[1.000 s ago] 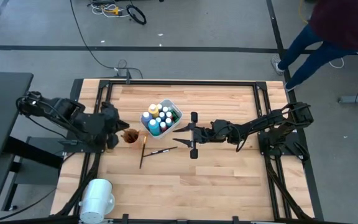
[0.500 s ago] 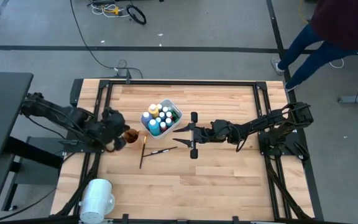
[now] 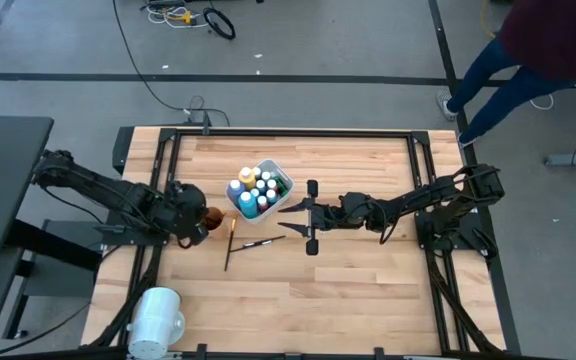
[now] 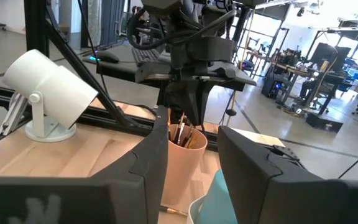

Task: Pick & Place Paint Supplies
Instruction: Put the bottom black silver paintbrush into the orange cup

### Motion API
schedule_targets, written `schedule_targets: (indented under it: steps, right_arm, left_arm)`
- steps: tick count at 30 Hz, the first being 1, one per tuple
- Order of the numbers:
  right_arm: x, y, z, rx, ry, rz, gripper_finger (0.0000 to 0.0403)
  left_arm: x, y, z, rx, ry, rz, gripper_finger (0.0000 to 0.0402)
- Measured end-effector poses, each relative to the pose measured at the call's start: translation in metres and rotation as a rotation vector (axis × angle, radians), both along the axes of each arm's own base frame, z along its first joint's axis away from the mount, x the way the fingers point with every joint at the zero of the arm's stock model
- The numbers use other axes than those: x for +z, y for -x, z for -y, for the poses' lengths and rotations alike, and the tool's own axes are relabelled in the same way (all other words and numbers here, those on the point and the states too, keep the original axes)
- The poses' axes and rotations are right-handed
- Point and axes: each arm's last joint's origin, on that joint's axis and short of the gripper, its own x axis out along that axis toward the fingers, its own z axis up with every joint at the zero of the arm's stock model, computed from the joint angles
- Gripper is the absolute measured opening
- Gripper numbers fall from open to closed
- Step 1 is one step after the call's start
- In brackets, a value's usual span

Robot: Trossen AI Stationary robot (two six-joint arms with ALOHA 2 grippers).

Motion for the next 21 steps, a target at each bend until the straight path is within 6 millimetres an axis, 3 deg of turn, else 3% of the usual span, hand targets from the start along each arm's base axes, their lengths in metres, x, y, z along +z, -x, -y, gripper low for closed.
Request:
schedule_targets:
  steps: [16, 21]
  right_arm:
    - [0.000, 0.000, 0.000, 0.001, 0.000, 0.000, 0.0141]
    - [-0.006, 0.000, -0.003, 0.094, -0.034, -0.063, 0.0141]
  left_arm:
    - [0.009, -0.013, 0.004, -0.040, -0.041, 0.154, 0.0099]
    - [0.018, -0.020, 0.005, -0.093, -0.122, 0.218, 0.0102]
